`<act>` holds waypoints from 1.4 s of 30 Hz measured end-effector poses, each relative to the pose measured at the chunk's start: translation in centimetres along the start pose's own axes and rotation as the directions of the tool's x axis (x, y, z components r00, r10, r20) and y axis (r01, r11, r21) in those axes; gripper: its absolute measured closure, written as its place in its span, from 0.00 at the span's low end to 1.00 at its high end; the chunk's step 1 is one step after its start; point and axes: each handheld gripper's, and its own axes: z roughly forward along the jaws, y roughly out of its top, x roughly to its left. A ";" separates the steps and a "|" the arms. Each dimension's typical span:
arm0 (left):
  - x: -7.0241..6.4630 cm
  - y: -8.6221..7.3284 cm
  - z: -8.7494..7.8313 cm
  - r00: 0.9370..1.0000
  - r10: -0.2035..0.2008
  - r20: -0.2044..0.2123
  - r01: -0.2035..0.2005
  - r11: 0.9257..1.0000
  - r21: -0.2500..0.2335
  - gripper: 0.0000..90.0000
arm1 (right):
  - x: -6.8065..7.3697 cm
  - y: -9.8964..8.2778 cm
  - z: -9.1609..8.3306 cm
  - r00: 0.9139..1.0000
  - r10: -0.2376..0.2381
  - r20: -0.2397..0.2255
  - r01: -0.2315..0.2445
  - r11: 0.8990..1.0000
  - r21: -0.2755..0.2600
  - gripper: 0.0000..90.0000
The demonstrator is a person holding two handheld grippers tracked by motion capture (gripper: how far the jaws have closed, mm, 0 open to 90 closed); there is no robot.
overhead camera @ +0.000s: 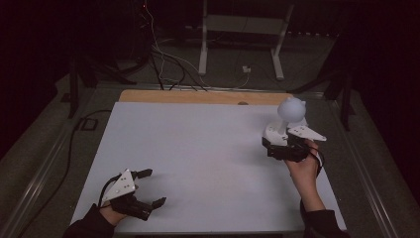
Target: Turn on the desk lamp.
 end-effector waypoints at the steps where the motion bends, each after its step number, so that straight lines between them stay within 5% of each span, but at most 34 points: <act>1: 0.0 0.0 0.0 1.000 0.000 0.000 0.000 1.000 0.000 0.00 | -0.1 0.0 0.2 1.000 0.011 0.025 -0.011 1.000 -0.003 0.00; 10: 0.0 0.0 0.0 1.000 0.003 0.002 -0.003 1.000 0.001 0.00 | -0.9 -0.3 1.6 0.993 0.087 0.085 -0.087 0.996 -0.006 0.00; 23: 0.0 0.0 0.0 1.000 0.002 0.003 -0.002 1.000 0.001 0.00 | -1.7 -0.4 2.9 0.972 0.121 0.200 -0.135 0.989 0.057 0.28; 27: 0.0 0.0 0.0 1.000 0.001 0.003 -0.001 1.000 0.001 0.00 | -1.9 -0.6 3.3 0.961 0.133 0.242 -0.154 0.986 0.068 0.48; 42: 0.0 0.0 0.0 1.000 0.001 0.003 -0.001 1.000 0.002 0.00 | -2.7 -1.6 4.4 0.930 0.168 0.327 -0.214 0.971 0.109 0.84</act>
